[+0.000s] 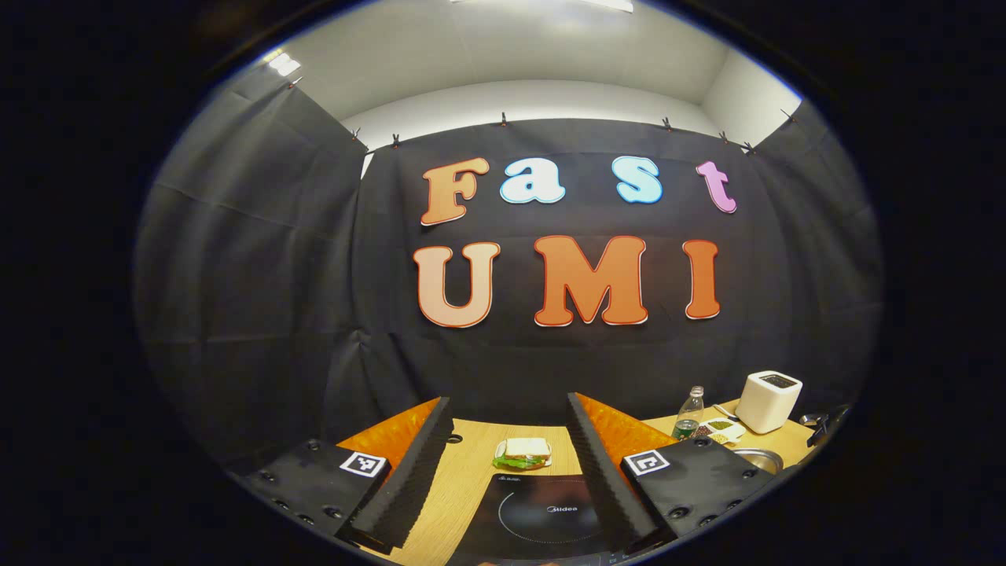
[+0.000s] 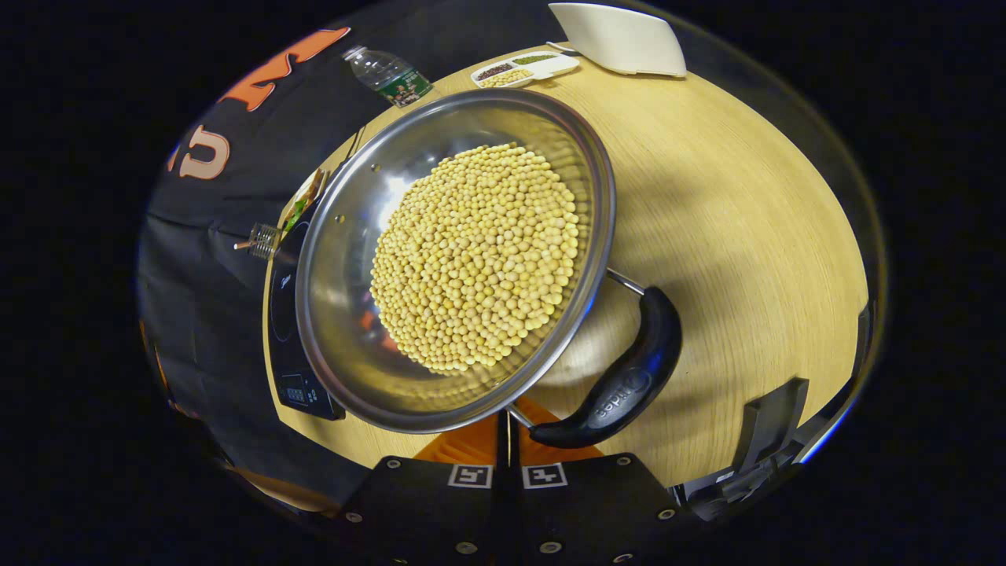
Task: First push the handle of the pot to place it horizontally, then grasp the pot with both hands and set it on the induction cooktop.
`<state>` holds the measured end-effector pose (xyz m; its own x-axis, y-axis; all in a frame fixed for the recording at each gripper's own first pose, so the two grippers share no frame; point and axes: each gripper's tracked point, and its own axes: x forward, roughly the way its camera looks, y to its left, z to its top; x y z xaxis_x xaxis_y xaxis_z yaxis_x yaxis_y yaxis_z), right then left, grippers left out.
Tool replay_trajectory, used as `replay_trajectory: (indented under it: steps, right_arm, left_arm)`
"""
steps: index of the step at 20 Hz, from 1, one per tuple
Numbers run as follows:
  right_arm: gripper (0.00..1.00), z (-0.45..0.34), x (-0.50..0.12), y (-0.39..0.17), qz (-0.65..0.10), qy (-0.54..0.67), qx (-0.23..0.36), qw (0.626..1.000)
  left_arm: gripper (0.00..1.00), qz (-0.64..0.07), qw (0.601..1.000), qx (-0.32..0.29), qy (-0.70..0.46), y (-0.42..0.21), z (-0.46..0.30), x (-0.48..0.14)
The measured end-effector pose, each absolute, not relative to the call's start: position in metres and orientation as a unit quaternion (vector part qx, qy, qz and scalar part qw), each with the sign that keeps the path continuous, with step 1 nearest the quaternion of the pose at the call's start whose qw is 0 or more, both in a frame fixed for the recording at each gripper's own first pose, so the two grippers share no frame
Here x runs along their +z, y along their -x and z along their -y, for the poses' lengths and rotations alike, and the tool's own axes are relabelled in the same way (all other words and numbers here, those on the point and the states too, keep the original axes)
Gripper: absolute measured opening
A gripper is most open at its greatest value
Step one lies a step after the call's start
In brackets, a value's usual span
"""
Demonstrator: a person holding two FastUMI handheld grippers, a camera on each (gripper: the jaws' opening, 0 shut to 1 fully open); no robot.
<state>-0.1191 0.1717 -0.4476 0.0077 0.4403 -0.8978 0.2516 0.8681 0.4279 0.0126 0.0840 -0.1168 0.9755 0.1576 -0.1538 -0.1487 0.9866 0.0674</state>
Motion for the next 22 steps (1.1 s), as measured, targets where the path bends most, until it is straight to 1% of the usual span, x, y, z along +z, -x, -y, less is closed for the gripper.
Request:
replay_trajectory:
  steps: [6, 8, 11, 16, 22]
  right_arm:
    - [0.00, -0.143, -0.455, 0.102, -0.694, -0.250, 0.036, 0.674]
    - [0.00, -0.133, -0.460, 0.092, -0.691, -0.244, 0.031, 0.680]
    - [0.00, -0.121, -0.466, 0.081, -0.687, -0.241, 0.020, 0.685]
    - [0.00, -0.099, -0.477, 0.056, -0.680, -0.245, -0.017, 0.691]
    - [0.00, -0.081, -0.481, 0.030, -0.669, -0.243, -0.034, 0.701]
  left_arm:
    - [0.95, -0.097, 0.992, 0.076, -0.031, -0.018, -0.087, -0.137]
    - [0.96, -0.103, 0.991, 0.077, -0.030, -0.021, -0.087, -0.144]
    - [0.96, -0.112, 0.990, 0.074, -0.033, -0.024, -0.085, -0.152]
    - [0.96, -0.134, 0.988, 0.067, -0.031, -0.031, -0.078, -0.169]
    - [0.95, -0.169, 0.984, 0.055, -0.031, -0.041, -0.070, -0.197]
